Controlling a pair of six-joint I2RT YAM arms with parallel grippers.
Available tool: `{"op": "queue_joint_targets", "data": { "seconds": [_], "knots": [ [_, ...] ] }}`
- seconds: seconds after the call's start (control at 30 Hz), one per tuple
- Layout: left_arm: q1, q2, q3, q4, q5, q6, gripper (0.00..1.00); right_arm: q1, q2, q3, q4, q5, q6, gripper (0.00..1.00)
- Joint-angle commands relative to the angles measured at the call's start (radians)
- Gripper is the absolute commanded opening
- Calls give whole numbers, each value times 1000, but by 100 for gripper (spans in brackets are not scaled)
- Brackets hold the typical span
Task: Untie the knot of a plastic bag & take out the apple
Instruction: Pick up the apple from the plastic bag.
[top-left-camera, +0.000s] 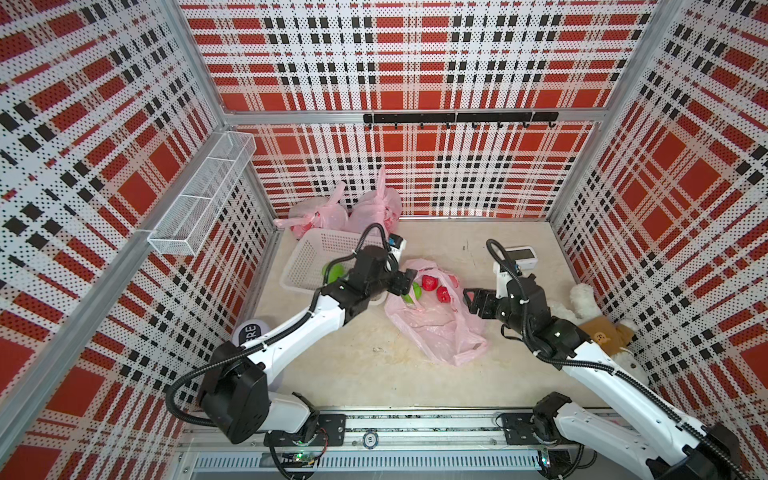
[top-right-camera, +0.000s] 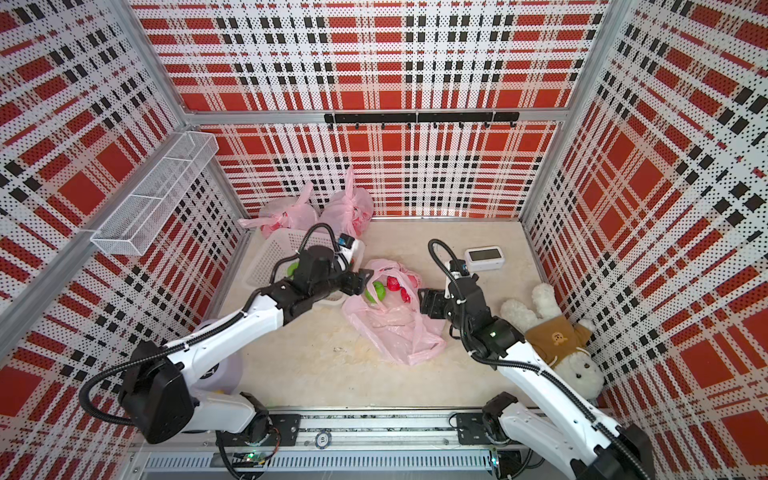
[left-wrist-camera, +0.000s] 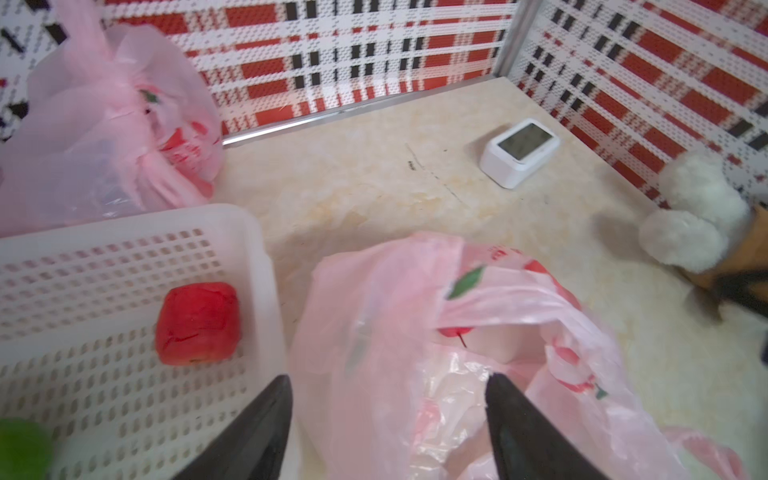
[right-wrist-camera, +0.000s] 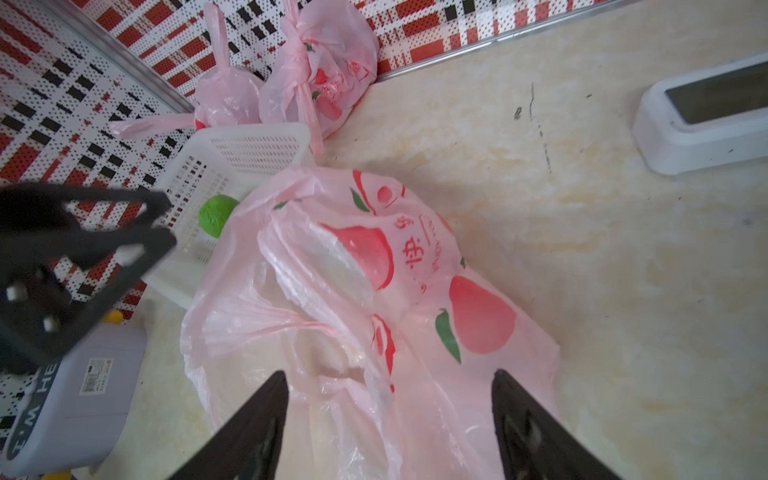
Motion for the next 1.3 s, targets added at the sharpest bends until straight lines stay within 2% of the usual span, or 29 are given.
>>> {"op": "queue_joint_targets", "data": {
  "seconds": [0.0,0.17,0.27,0.33,0.4,0.57,0.9,1.03,1.27],
  "knots": [
    [-110,-4,-85,144,-130,90,75,-102,114,70,-39,-119,-63,76],
    [-215,70,-165,288,-147,126,76,-198,370,170,32,-260,-126,70],
    [-244,151,-185,376,-145,145,75,-229,553,261,55,-284,-169,54],
    [-234,221,-164,390,-135,146,75,-248,680,325,72,-334,-176,44],
    [-217,273,-144,397,-102,150,73,-252,778,387,74,-409,-190,38],
    [-195,371,-128,483,-45,128,73,-250,926,446,97,-517,-207,31],
    [-185,553,-43,523,-28,63,78,-236,959,373,124,-612,-227,22],
    [-173,589,-21,524,-29,50,79,-220,939,349,133,-649,-259,15],
    [-132,602,-32,541,-17,-3,76,-197,899,327,130,-696,-296,14]
  ]
}}
